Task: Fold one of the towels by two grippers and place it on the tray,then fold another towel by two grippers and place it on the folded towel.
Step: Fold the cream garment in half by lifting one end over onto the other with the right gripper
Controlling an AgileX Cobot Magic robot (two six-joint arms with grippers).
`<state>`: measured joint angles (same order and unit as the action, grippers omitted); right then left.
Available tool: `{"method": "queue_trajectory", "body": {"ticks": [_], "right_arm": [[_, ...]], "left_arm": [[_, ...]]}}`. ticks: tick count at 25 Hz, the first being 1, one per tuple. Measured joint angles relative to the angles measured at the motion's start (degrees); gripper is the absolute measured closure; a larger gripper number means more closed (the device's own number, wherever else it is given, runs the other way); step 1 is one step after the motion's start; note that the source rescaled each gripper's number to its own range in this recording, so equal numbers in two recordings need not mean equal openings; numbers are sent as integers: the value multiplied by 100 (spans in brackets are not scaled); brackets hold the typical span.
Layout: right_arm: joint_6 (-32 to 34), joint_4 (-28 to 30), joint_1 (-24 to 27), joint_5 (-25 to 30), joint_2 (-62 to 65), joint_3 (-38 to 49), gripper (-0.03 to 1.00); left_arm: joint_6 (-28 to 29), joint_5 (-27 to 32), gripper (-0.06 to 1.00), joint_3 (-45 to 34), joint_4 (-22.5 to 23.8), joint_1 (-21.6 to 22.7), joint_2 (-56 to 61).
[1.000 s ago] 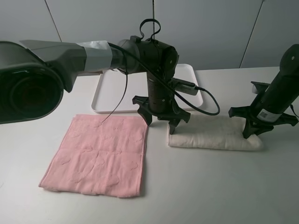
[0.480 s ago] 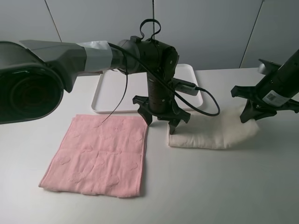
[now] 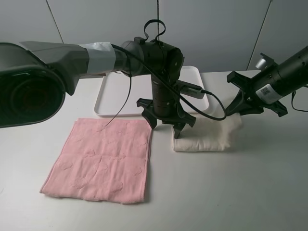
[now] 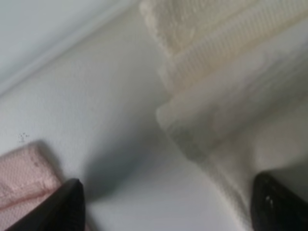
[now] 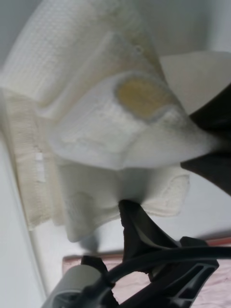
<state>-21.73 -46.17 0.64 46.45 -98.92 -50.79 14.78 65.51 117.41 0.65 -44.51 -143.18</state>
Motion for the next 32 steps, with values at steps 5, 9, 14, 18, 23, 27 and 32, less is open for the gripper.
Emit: {"method": "queue_trajectory", "body": {"ticks": [5, 9, 14, 18, 23, 27, 32], "right_arm": [[-755, -933, 0, -11, -159, 308, 93], [-1706, -2125, 0, -1, -440, 658, 93], [-2940, -3655, 0, 134, -745, 1012, 93], [-3402, -4178, 0, 343, -977, 1062, 93], [-3594, -4337, 0, 393, -1176, 1082, 93], [-3747, -4618, -10, 537, -1221, 1082, 93], [-3890, -4799, -213, 539, -1310, 1082, 93]], "left_arm": [[-14, 0, 4, 0, 0, 0, 0], [-115, 0, 4, 0, 0, 0, 0], [-139, 10, 4, 0, 0, 0, 0], [-221, 22, 4, 0, -35, 0, 0], [-270, 45, 4, 0, -65, 16, 0], [-282, 42, 4, 0, -176, 78, 0], [-303, 84, 4, 0, -270, 169, 0]]}}
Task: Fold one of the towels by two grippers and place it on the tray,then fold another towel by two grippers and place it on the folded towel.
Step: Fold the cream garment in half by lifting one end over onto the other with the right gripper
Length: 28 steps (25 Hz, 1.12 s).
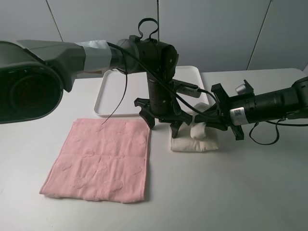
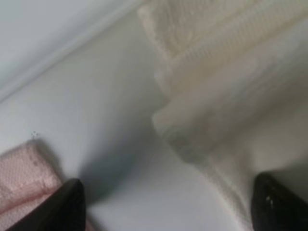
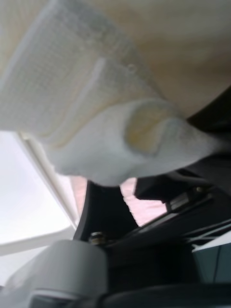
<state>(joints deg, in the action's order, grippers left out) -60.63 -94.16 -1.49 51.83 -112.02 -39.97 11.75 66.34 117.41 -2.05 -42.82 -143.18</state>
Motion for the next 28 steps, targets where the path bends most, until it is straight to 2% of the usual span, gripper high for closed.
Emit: {"method": "queue_trajectory", "body": {"ticks": [15, 23, 25, 28], "right_arm": [[-267, -341, -114, 0, -253, 0, 93], [-290, -384, -114, 0, -253, 0, 93], [-289, -399, -114, 10, -253, 0, 93], [-300, -441, -114, 22, -253, 0, 93]], "left_arm": [[-275, 3, 3, 0, -107, 82, 0], [-417, -37, 3, 0, -277, 329, 184], [-488, -37, 3, 0, -420, 420, 223], [-724, -37, 3, 0, -881, 558, 284]]}}
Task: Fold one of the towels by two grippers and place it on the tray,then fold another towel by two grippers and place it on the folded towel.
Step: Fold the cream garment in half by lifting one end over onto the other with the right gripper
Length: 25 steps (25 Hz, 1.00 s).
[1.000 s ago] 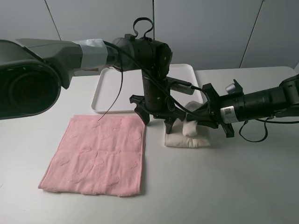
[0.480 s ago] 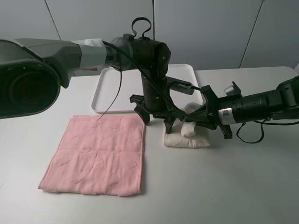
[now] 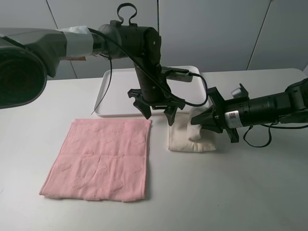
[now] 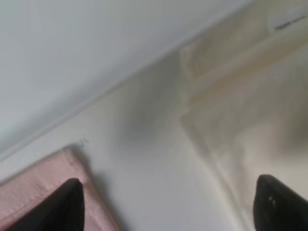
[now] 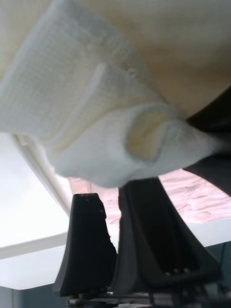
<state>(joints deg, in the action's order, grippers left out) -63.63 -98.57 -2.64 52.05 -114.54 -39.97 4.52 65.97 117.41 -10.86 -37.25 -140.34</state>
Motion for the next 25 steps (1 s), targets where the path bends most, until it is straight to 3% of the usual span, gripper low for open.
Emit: {"method": "queue_trajectory", "body": {"ticks": [4, 12, 18, 21, 25], "right_arm": [[0, -24, 0, 11, 0, 0, 93], [0, -95, 0, 23, 0, 0, 91], [-74, -94, 0, 592, 0, 0, 39], [-88, -94, 0, 832, 11, 0, 35], [-141, -94, 56, 621, 234, 0, 35]], "left_arm": [[-276, 0, 3, 0, -587, 209, 137], [-452, 187, 3, 264, -719, 577, 328], [-452, 268, 3, 716, -683, 589, 362], [-544, 333, 3, 739, -683, 589, 362], [-570, 359, 3, 744, -683, 589, 362]]}}
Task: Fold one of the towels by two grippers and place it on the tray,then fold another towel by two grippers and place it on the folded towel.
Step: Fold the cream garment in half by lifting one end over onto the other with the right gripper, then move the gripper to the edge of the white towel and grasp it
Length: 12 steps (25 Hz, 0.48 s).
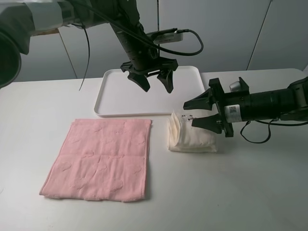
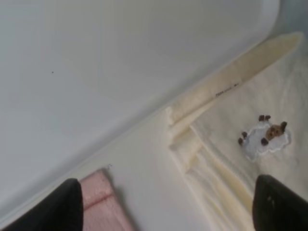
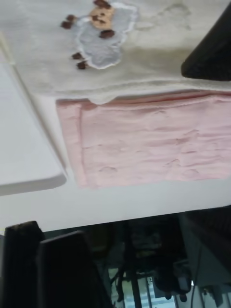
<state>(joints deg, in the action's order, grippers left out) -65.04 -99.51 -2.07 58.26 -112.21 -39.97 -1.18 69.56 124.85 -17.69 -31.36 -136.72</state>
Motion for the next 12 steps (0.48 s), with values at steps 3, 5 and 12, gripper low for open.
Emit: {"method": "queue_trajectory", "body": {"ticks": [3, 5, 12], "right_arm": [[169, 139, 234, -308, 274, -180, 35], [561, 693, 430, -599, 417, -372, 35], [1786, 2645, 616, -1162, 328, -741, 35]], "left_arm": [[-14, 11, 3, 9, -12, 26, 0], [-24, 11, 3, 9, -12, 63, 0], [-98, 11, 3, 22, -61, 103, 0]]}}
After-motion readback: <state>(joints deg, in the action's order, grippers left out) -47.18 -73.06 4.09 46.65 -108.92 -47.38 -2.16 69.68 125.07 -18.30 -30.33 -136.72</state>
